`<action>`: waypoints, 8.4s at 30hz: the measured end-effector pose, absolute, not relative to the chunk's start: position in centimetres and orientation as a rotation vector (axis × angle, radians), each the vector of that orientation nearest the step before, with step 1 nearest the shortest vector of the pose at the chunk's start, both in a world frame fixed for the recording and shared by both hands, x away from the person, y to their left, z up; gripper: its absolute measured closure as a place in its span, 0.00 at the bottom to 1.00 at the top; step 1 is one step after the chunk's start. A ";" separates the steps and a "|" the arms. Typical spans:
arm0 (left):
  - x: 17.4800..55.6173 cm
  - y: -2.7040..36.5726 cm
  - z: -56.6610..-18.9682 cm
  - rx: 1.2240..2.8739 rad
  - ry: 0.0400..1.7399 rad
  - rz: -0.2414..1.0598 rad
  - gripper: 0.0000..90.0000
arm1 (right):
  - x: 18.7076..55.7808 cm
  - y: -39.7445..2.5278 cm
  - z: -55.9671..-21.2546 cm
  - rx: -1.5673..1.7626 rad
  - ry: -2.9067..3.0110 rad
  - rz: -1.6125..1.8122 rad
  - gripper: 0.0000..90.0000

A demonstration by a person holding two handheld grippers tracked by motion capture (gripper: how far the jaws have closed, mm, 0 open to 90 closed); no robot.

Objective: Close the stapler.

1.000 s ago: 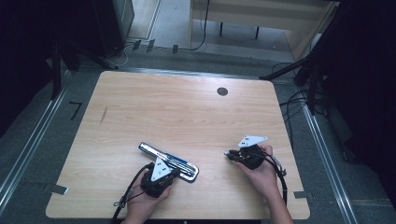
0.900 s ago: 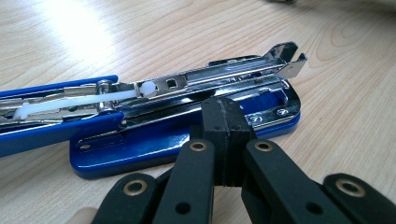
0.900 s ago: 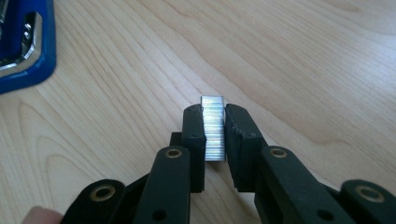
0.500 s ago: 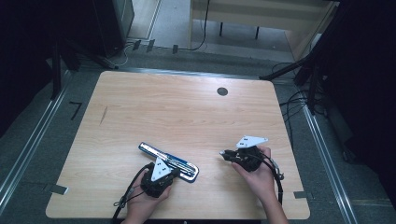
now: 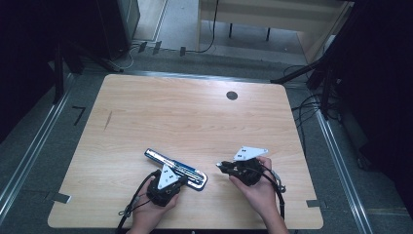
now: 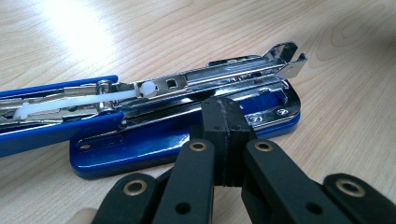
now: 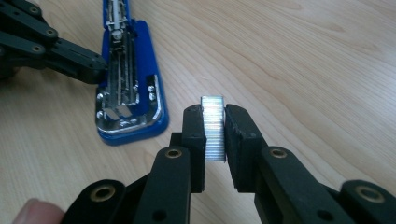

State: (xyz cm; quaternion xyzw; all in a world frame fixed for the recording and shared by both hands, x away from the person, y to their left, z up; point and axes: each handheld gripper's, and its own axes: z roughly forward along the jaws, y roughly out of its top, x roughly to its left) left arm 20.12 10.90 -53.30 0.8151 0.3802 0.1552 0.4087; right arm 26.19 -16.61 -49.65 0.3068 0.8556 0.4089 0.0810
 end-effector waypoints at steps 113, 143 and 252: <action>20.3 11.2 -53.3 2.045 0.970 0.375 1.00 | 26.0 -7.0 -48.7 0.694 2.806 0.972 0.89; 20.3 11.1 -53.3 2.042 0.969 0.380 1.00 | 26.0 -7.0 -48.6 0.642 2.805 0.944 0.88; 23.3 18.0 -53.1 1.917 1.261 0.426 1.00 | 29.0 0.3 -49.1 0.619 2.677 1.169 1.00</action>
